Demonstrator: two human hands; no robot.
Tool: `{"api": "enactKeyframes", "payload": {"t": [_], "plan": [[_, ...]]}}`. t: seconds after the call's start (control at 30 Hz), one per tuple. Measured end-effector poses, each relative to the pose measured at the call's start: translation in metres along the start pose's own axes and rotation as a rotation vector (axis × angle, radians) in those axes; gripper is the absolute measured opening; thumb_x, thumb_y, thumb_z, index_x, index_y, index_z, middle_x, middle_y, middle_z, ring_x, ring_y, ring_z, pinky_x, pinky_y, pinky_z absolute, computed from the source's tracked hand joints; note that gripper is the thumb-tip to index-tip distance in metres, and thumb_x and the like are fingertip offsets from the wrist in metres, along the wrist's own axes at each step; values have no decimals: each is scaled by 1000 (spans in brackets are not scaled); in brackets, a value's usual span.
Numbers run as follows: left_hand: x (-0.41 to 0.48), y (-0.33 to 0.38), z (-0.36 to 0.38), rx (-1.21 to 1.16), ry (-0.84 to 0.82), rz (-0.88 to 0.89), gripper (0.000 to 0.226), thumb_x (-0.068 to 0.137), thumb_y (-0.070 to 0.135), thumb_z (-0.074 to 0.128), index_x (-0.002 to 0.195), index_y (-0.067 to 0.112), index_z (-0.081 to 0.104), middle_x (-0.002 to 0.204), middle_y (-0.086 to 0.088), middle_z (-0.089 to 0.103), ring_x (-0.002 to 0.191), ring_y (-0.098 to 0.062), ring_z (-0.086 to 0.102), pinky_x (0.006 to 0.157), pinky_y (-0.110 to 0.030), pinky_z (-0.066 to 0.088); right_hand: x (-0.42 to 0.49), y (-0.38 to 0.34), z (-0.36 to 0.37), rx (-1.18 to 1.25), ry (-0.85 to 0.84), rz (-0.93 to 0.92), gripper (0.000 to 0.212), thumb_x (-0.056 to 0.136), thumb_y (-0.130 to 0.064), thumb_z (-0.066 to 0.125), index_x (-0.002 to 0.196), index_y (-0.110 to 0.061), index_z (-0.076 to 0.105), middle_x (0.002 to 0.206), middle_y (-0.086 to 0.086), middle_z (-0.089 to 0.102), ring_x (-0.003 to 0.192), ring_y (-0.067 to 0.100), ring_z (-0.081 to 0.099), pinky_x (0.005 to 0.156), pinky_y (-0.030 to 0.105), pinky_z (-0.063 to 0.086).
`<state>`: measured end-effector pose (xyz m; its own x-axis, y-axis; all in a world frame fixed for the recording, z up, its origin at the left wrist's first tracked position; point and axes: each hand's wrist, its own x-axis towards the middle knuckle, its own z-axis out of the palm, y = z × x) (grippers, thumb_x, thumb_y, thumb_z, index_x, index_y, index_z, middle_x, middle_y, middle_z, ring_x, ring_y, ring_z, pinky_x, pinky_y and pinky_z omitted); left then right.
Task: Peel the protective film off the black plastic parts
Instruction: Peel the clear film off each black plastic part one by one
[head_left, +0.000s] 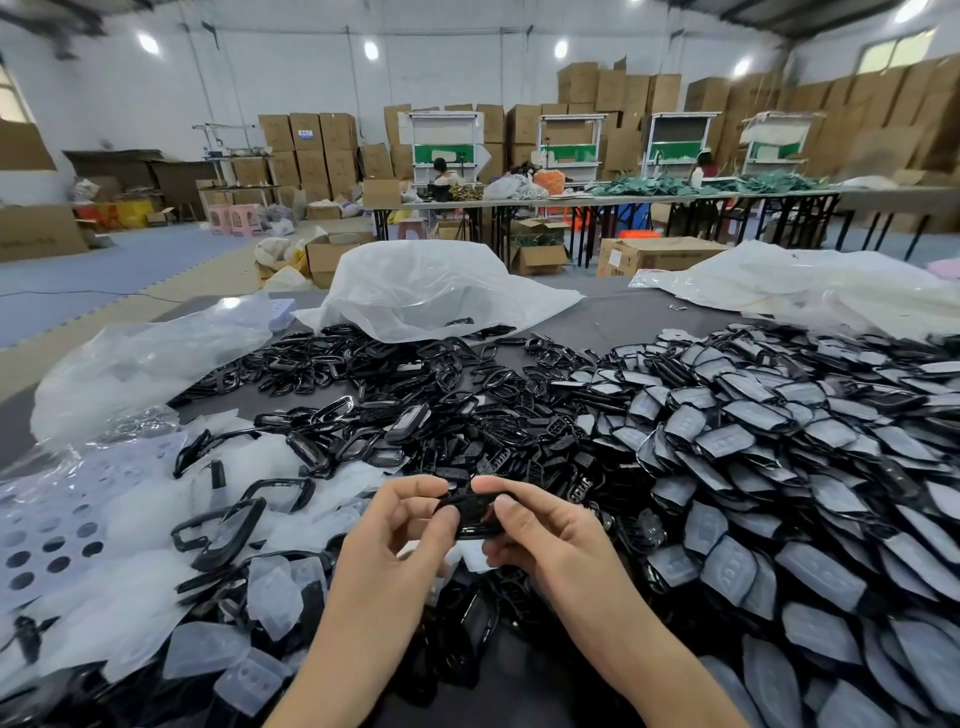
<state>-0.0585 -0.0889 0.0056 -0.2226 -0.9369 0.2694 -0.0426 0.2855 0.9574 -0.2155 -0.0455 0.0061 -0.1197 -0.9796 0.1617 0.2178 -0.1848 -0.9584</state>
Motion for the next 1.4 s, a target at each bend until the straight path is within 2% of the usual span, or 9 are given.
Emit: {"api": "enactKeyframes", "payload": {"t": [0.17,0.53,0.67,0.77,0.9,1.03,1.13,1.3,1.4], "plan": [[1,0,-4,5,-131,-31,19,84,31,68,102,38,66,84,-11,67,63,-19,64,67,-34,54,0,1,0,10,-18,7,28,91,-33,60,110,-22,77,96,6,75,70,12,64,70,22,53],[-3,0,4,184,16,101,33,89,15,69,94,48,67,84,9,70,73,-10,66,66,-15,50,-2,2,5,-298,54,-37,21,93,-18,71,96,-39,72,81,-7,75,74,12,72,71,21,56],[-5,-4,4,416,79,273,18,93,30,62,103,44,59,95,22,65,92,1,60,79,-7,42,3,5,-3,-328,233,-78,27,95,-15,67,91,-41,70,83,-6,76,74,13,74,65,19,54],[-6,-15,4,820,-18,499,16,91,34,65,107,33,62,100,20,60,96,-2,53,87,-18,41,8,7,-11,-265,363,-93,28,94,-11,67,88,-39,70,80,-3,75,70,15,74,66,23,56],[-6,-26,8,1038,-89,521,30,68,31,88,94,26,73,90,9,63,81,-19,64,68,-34,53,10,10,-13,-231,436,-108,29,94,-11,68,87,-39,70,78,-2,73,70,14,74,64,22,55],[-3,-27,6,1094,8,568,10,85,35,68,84,27,72,82,10,60,75,-20,62,61,-35,52,11,9,-13,-195,449,-121,30,94,-12,68,88,-42,70,86,1,71,72,13,73,62,17,54],[-3,-25,6,1118,-1,536,30,89,40,44,80,27,70,80,10,59,75,-20,61,61,-36,52,11,9,-13,-155,439,-113,29,94,-13,69,87,-41,71,84,2,70,76,15,75,63,17,54],[-4,-21,6,1043,30,436,29,95,39,41,83,25,63,82,13,61,80,-17,60,71,-34,49,9,10,-12,-79,346,-33,23,92,-14,70,88,-36,75,77,4,58,74,14,70,75,26,59],[-6,-16,8,718,71,264,20,101,36,48,84,33,58,80,19,61,79,-7,57,74,-27,46,6,7,-7,2,249,2,20,93,-11,68,88,-29,77,83,8,53,77,13,61,77,27,60]]}}
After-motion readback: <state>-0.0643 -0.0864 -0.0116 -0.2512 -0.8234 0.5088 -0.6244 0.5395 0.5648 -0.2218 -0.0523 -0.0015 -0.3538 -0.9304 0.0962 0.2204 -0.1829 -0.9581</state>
